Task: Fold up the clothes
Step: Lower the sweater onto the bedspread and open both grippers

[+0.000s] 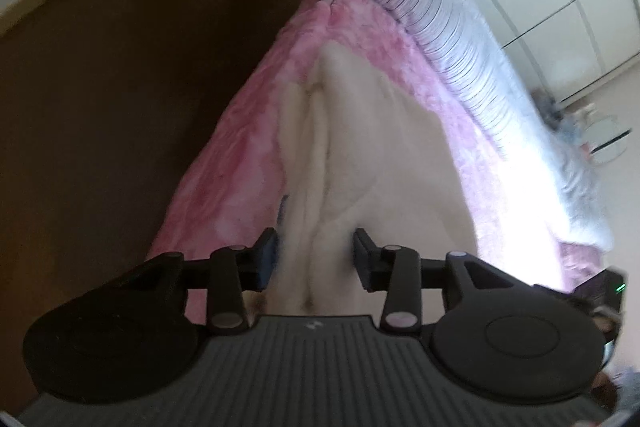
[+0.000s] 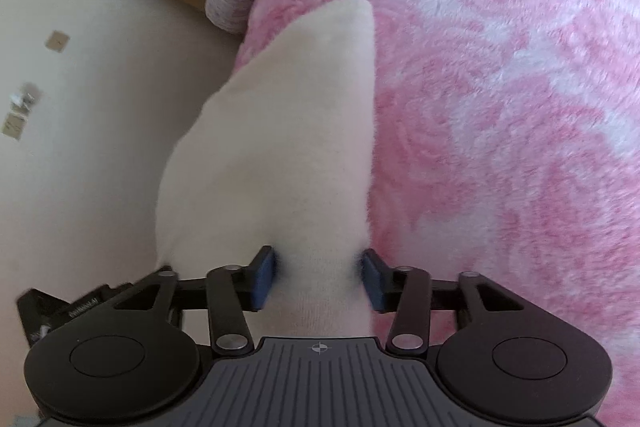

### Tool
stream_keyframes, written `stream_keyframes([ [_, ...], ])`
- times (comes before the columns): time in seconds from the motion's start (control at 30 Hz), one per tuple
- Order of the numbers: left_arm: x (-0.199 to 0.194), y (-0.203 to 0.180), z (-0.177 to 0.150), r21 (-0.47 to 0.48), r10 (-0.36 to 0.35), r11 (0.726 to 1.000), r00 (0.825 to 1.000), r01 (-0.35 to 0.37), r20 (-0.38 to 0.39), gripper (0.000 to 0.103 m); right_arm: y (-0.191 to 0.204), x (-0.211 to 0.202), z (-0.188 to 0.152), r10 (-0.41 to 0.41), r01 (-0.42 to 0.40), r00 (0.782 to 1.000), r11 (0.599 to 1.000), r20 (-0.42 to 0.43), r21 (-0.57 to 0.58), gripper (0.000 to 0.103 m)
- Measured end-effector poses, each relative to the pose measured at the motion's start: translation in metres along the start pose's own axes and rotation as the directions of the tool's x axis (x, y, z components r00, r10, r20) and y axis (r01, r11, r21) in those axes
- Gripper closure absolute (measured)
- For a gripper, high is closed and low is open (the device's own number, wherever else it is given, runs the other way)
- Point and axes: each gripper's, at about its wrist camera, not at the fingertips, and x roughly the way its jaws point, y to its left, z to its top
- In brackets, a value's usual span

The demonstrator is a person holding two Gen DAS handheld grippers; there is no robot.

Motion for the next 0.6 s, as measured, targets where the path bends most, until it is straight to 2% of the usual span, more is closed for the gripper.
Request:
stream_keyframes([
  [0.07, -0.014, -0.018, 0.009, 0.051, 0.058, 0.997, 0.998, -0.058, 0.014, 0.072, 0.012, -0.014, 0.006, -0.066, 0.066, 0.998, 0.995, 0.007, -0.076, 0.055],
  [0.17, -0.026, -0.043, 0.027, 0.148, 0.109, 0.982, 0.992, -0.117, 0.060, 0.073, 0.031, -0.028, 0.020, -0.169, 0.184, 0.981, 0.963, 0.090, -0.197, 0.055],
  [0.2, -0.027, -0.051, 0.034, 0.186, 0.120, 0.974, 0.990, -0.132, 0.075, 0.074, 0.036, -0.021, 0.023, -0.183, 0.201, 0.978, 0.953, 0.097, -0.227, 0.055],
  [0.27, -0.010, -0.068, 0.051, 0.275, 0.127, 0.950, 0.988, -0.146, 0.086, 0.077, 0.045, -0.006, 0.031, -0.211, 0.235, 0.971, 0.929, 0.112, -0.287, 0.059],
  [0.3, 0.001, -0.075, 0.057, 0.319, 0.137, 0.934, 0.987, -0.159, 0.090, 0.077, 0.050, 0.001, 0.034, -0.225, 0.252, 0.967, 0.915, 0.120, -0.316, 0.067],
  [0.4, 0.038, -0.080, 0.071, 0.386, 0.168, 0.904, 0.983, -0.182, 0.071, 0.082, 0.064, 0.023, 0.045, -0.263, 0.301, 0.953, 0.865, 0.147, -0.401, 0.074],
  [0.5, 0.072, -0.065, 0.070, 0.403, 0.230, 0.889, 0.973, -0.216, 0.015, 0.077, 0.077, 0.045, 0.056, -0.298, 0.343, 0.939, 0.808, 0.170, -0.479, 0.074],
  [0.53, 0.077, -0.058, 0.069, 0.388, 0.232, 0.896, 0.973, -0.214, 0.000, 0.073, 0.076, 0.052, 0.056, -0.307, 0.339, 0.940, 0.797, 0.150, -0.500, 0.074],
  [0.6, 0.076, -0.049, 0.074, 0.328, 0.216, 0.924, 0.976, -0.196, -0.024, 0.073, 0.074, 0.068, 0.056, -0.326, 0.330, 0.939, 0.773, 0.108, -0.542, 0.074],
])
